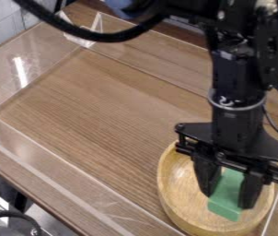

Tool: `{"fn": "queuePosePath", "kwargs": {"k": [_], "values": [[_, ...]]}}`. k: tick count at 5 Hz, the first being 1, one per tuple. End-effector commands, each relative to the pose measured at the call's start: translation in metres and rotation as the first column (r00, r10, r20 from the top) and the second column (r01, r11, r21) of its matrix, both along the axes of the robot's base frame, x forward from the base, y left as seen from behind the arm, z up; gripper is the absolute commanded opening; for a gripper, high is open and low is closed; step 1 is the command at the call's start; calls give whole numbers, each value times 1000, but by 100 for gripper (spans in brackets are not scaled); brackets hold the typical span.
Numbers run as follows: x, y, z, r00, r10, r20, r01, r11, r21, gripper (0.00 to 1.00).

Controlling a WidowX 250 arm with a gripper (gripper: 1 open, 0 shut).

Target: Put the green block in the brown bowl

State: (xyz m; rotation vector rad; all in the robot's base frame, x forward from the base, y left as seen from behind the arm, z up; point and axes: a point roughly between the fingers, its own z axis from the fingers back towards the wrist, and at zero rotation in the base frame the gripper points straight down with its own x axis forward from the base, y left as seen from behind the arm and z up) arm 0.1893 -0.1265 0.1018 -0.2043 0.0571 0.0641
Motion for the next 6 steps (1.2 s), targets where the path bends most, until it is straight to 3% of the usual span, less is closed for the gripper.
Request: {"fn": "queuePosePath", "kwargs": {"k": [1, 4, 6], "values": [[4, 6, 14, 999, 21, 49, -20, 999, -28, 0], [3, 14, 15, 997, 37, 60, -34, 998, -49, 0], [5, 9, 5, 998, 43, 50, -40, 998, -53, 0]]}}
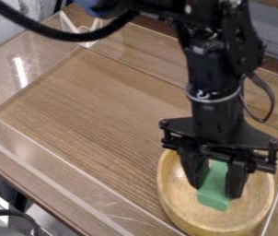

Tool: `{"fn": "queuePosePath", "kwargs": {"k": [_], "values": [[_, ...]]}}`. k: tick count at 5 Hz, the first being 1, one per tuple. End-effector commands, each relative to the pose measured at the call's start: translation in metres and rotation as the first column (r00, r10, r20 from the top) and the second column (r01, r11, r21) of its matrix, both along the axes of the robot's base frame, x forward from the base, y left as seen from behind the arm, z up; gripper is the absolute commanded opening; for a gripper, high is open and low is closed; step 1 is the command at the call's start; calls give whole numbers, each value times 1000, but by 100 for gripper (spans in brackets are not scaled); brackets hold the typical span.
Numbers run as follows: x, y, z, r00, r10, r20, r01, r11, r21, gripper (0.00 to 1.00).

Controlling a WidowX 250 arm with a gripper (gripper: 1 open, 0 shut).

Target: Put the green block in the brown bowl

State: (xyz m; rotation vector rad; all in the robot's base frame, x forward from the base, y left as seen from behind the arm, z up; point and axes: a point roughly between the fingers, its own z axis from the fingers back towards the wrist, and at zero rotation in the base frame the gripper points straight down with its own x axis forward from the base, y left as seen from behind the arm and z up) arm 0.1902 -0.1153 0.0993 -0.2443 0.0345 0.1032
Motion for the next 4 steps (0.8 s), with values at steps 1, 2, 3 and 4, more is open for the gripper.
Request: {"fn": "queuePosePath", "kwargs": {"k": [1, 2, 3, 4], "values": [[5, -4, 3, 1000, 2, 25, -2, 1000, -14, 0], [6, -6, -1, 1000, 6, 20, -5, 1000, -16, 0], [6, -8, -4, 1000, 9, 14, -9, 1000, -17, 0], [7, -9, -7, 1000, 11, 9, -11, 1000, -17, 0]]}}
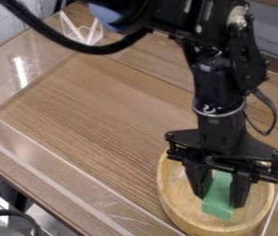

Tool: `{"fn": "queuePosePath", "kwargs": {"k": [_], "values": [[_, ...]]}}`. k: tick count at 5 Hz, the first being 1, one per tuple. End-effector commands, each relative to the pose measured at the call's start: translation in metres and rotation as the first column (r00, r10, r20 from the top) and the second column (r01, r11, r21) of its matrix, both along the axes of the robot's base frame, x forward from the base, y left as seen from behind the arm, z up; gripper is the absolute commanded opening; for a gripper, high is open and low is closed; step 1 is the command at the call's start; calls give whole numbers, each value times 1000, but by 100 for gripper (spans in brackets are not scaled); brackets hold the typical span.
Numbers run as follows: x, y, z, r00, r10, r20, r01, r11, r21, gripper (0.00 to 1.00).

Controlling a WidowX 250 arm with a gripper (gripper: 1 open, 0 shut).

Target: Put the green block in the brown bowl

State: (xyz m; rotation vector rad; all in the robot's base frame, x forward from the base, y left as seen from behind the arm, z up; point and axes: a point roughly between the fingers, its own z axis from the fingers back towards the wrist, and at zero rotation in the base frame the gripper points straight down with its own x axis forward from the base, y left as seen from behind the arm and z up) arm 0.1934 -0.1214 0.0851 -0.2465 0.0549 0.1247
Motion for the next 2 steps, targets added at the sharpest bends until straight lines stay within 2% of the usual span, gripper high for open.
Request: {"fn": "queuePosePath", "kwargs": {"k": [1, 2], "values": [[5, -3, 7, 1000, -5, 26, 5, 1000, -14, 0], [6, -3, 8, 1000, -2, 21, 2, 1000, -14, 0]]}}
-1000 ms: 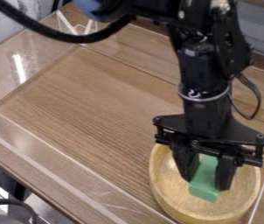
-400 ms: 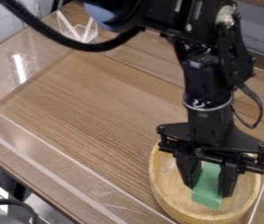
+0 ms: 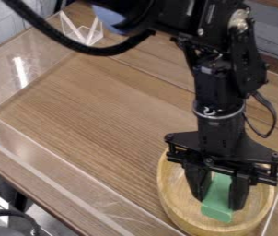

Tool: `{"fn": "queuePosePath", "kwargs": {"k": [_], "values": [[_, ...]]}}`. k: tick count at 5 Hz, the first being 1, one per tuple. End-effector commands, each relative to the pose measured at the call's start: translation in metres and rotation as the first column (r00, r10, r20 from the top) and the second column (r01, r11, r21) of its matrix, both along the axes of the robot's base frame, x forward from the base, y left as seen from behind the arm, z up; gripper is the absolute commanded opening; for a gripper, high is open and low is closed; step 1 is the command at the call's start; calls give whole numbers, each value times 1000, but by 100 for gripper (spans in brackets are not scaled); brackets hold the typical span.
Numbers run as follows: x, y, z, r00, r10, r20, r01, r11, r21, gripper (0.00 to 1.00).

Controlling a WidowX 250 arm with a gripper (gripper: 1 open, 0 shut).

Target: Put the green block in the brown bowl

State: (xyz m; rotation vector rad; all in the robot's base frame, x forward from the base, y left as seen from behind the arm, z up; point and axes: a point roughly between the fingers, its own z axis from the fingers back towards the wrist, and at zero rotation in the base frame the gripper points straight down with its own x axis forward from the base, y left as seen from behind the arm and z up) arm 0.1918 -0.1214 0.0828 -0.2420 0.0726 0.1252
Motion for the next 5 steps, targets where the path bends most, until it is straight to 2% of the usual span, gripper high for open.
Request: {"fn": "queuePosePath", "kwargs": {"k": [1, 5], "values": [[9, -3, 10, 999, 2, 32, -2, 1000, -17, 0], [11, -2, 9, 1000, 10, 8, -10, 1000, -18, 0]]}}
